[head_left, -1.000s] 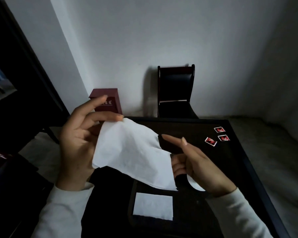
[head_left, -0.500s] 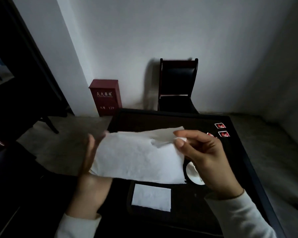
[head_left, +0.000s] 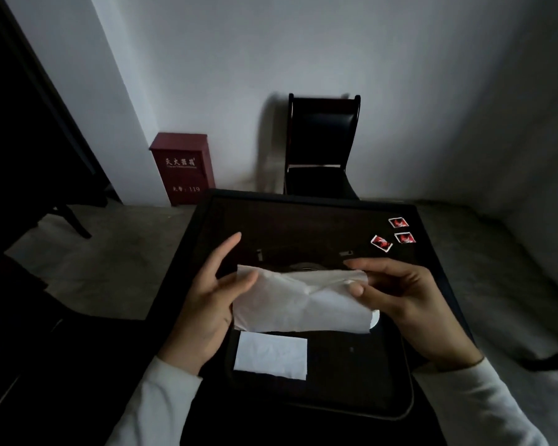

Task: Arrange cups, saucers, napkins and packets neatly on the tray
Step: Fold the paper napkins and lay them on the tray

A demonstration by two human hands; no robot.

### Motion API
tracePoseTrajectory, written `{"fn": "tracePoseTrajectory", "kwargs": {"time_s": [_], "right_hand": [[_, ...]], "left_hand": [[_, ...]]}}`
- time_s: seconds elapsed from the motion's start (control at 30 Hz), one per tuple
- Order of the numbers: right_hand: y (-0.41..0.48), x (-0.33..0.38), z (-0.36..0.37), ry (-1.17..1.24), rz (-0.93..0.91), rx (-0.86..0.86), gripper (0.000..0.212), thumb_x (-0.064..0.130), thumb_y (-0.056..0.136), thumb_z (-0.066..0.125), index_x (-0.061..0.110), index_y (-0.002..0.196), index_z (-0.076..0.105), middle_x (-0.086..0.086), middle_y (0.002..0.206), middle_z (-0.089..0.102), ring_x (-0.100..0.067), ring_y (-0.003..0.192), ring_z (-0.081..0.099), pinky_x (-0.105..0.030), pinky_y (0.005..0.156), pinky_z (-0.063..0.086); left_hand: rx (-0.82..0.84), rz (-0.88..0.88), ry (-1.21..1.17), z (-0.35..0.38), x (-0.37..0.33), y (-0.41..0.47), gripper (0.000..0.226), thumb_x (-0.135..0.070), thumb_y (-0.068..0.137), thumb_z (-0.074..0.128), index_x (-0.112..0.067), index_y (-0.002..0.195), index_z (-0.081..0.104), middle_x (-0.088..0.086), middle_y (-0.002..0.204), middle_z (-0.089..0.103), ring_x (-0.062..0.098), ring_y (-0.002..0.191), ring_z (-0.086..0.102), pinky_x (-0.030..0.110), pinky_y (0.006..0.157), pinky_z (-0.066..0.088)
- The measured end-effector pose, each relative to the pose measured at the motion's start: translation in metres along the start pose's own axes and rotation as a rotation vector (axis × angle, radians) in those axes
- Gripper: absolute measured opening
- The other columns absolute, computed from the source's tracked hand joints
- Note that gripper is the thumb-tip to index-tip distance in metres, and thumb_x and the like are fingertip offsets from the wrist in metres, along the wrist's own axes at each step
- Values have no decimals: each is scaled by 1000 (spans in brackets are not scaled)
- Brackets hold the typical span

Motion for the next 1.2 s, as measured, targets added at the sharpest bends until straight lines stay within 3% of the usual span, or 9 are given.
{"fn": "tracePoseTrajectory", "kwargs": {"time_s": [0.1,0.27,0.47,0.67,0.83,0.97,1.07,1.2], "right_hand": [[-1,-2,-7,-1,-7,-57,34,17,75,82,18,108,78,-14,93,80,-35,90,76,-32,75,63],[-1,-6,-12,23,-43,-136,29,12,77,81,16,105,79,-12,93,81,-29,89,78,-29,75,63],[-1,-9,-9,-11,-64,-129,20,17,76,80,14,96,80,-12,92,80,-28,89,78,-33,78,64],[1,-14,-7,-115,-114,-122,8,19,84,76,19,90,80,-7,90,79,-21,83,77,-28,73,62],[4,-19,-6,-186,-136,-96,10,28,86,72,20,91,76,-6,91,75,-21,85,72,-33,74,61],[5,-21,-3,-202,-154,-62,7,26,84,73,23,88,77,1,102,67,-11,96,70,-22,82,56],[5,-25,-1,-172,-129,-38,10,25,84,72,19,89,78,2,112,70,-12,112,68,-28,92,55],[4,-30,6,-79,-87,10,13,25,89,69,15,93,75,-4,110,77,-16,109,72,-27,87,58]], "left_hand": [[-41,93,70,1,-2,-1,62,-30,74,84,-37,132,64,7,89,79,12,95,74,18,82,54],[-38,192,187,0,-13,-11,43,-30,74,82,-30,117,74,8,100,80,15,94,75,19,78,56],[-120,252,329,-5,-19,-14,26,-39,76,78,-29,100,78,2,93,81,8,88,76,12,73,53],[-94,338,508,-12,-22,-20,15,-35,85,74,-33,100,78,-7,97,80,9,92,76,15,75,56],[-80,388,605,-14,-25,-22,13,-32,89,70,-34,100,77,-11,97,79,6,91,75,14,77,56],[-58,381,684,-19,-25,-22,12,-33,91,66,-32,100,74,-10,100,74,9,96,72,17,78,56],[-83,415,764,-23,-28,-23,12,-33,90,63,-29,96,74,-9,106,62,14,98,67,18,81,53],[-16,362,664,-26,-25,-24,14,-29,90,62,-22,95,72,-10,126,67,10,120,63,19,95,51]]}}
Point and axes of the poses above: each hand's wrist, its own y-axis towards the middle knuckle, its own z-axis out of the palm, x = y × z, the point moved 3 cm from there along y, towards the middle knuckle
